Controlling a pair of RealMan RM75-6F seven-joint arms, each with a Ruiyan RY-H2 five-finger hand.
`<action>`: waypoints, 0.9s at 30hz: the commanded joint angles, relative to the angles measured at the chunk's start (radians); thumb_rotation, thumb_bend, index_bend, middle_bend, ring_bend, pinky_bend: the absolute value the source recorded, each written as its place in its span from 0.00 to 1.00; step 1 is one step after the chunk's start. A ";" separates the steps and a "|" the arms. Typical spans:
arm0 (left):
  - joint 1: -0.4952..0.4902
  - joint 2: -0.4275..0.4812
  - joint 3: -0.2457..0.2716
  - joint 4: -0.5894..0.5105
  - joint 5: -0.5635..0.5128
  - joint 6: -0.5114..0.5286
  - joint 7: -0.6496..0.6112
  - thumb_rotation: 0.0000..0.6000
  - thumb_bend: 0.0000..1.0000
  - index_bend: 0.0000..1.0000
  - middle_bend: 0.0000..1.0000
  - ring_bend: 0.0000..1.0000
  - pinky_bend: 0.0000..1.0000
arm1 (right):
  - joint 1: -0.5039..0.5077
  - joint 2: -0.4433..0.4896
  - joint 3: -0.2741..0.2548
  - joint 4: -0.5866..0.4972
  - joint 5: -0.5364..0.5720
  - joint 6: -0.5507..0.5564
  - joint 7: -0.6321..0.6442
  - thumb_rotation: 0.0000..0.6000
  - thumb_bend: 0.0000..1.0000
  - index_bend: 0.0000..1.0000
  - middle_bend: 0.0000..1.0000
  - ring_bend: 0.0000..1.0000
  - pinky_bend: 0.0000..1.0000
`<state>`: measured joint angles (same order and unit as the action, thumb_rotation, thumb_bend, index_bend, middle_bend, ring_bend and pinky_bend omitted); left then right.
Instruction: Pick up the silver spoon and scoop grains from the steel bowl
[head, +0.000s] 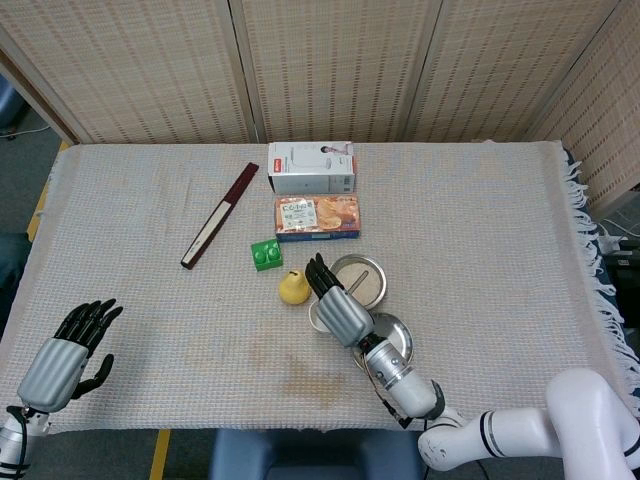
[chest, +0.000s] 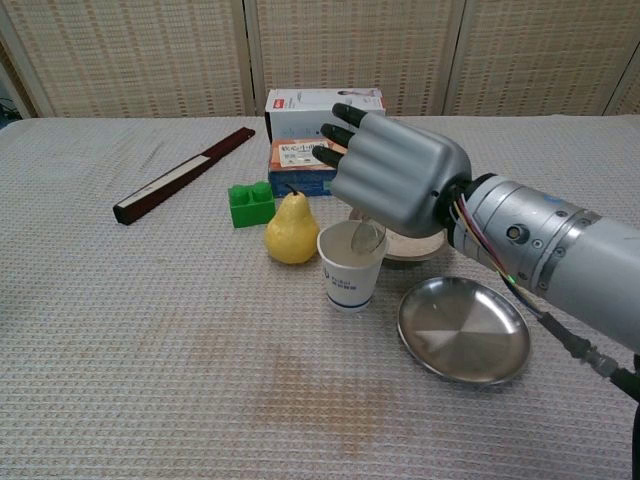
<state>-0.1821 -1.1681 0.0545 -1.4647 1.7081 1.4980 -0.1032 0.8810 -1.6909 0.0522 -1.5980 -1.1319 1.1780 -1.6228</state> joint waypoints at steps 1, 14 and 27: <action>0.001 0.000 -0.001 0.001 0.000 0.002 0.000 1.00 0.52 0.00 0.00 0.00 0.08 | 0.021 -0.002 -0.016 -0.015 0.008 0.012 -0.081 1.00 0.47 0.72 0.08 0.00 0.00; 0.003 0.003 -0.001 0.000 0.001 0.009 -0.004 1.00 0.52 0.00 0.00 0.00 0.08 | 0.074 -0.010 -0.054 -0.006 -0.035 0.003 -0.259 1.00 0.47 0.71 0.08 0.00 0.00; 0.004 0.004 -0.002 0.001 -0.001 0.010 -0.008 1.00 0.52 0.00 0.00 0.00 0.08 | 0.097 -0.025 -0.091 0.036 -0.080 -0.020 -0.316 1.00 0.47 0.70 0.08 0.00 0.00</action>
<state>-0.1785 -1.1642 0.0522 -1.4636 1.7067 1.5076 -0.1108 0.9787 -1.7139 -0.0372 -1.5647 -1.2084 1.1584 -1.9478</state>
